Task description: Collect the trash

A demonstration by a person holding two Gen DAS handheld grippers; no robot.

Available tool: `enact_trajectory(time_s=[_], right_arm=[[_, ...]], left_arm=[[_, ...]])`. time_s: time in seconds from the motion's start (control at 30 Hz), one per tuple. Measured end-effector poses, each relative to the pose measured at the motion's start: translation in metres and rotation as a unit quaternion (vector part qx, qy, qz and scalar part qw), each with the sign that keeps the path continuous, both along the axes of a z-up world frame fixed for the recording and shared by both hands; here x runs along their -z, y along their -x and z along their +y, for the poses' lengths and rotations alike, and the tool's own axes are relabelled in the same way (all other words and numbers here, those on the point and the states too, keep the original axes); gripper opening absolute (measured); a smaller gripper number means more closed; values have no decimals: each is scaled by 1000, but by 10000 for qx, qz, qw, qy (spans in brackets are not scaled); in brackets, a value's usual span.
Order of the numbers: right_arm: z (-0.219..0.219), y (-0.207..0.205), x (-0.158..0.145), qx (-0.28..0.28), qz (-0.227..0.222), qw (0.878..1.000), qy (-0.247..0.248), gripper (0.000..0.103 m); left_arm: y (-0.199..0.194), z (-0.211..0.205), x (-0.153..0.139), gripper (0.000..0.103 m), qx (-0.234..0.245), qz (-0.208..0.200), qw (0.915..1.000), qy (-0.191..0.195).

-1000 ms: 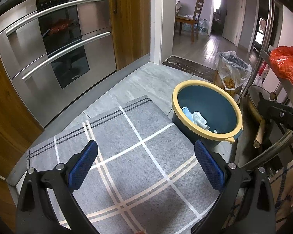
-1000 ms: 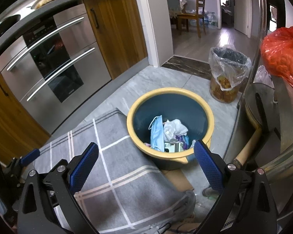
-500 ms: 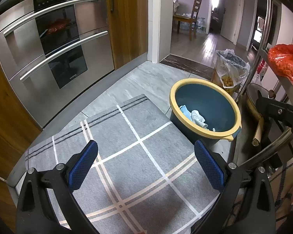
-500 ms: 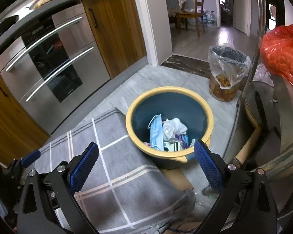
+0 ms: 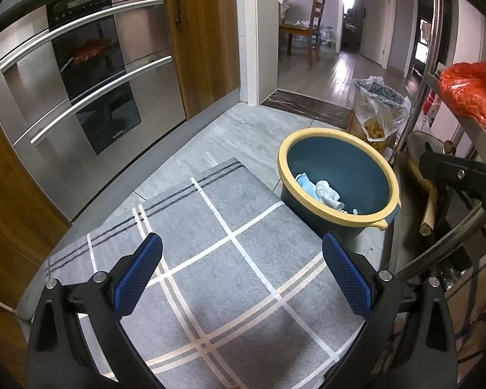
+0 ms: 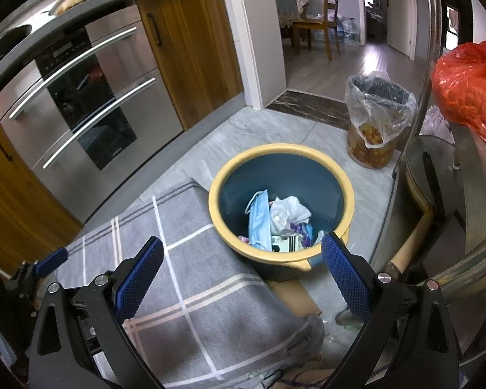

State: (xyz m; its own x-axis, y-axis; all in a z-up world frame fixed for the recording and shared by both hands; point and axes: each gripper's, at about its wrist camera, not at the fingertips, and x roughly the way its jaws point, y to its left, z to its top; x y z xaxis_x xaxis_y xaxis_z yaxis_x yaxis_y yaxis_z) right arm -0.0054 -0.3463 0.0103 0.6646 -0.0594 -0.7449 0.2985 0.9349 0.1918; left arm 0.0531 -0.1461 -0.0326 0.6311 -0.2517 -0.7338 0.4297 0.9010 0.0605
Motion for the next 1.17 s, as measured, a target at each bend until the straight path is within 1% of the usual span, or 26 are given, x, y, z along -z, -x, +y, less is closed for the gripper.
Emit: enact_trajectory(time_s=[0.07,0.17,0.23,0.33,0.7,0.8,0.9,0.97,1.03,1.17], right_arm=[[0,0,-1,-8,-8,10000,16,97],[-1,-1,-1,-24,-12,10000,14,97],[-1,0,-1,-23,-9,10000,15,97],[-1,0,-2,-10,-11,10000,14,97],[-4,-1,0,-26,29,10000,15,97],[-4,-1,-1,-42,23,10000,35,97],[-5,-2,0,-39,28,10000,37,97],[-5,-2,0,-38,40,10000,31,97],[-6,-2,0,-44,32,10000,30,97],[-5,-2,0,-63,42,10000,41,97]], left_arm=[[-1,2,1,98,-40,1,10000,-5],[-3,3,-2,98,-103,65,9999,117],[-2,3,-4,98,-85,39,9998,175],[1,0,-4,98,-19,-14,9999,109],[2,-2,-5,98,24,-12,9999,133],[2,-2,-5,98,70,-62,9999,138],[2,-2,-5,98,69,-144,9999,60],[0,-1,-5,98,56,-106,9999,63],[-3,0,-3,98,30,29,9999,109],[-4,1,-3,98,-51,26,9999,120]])
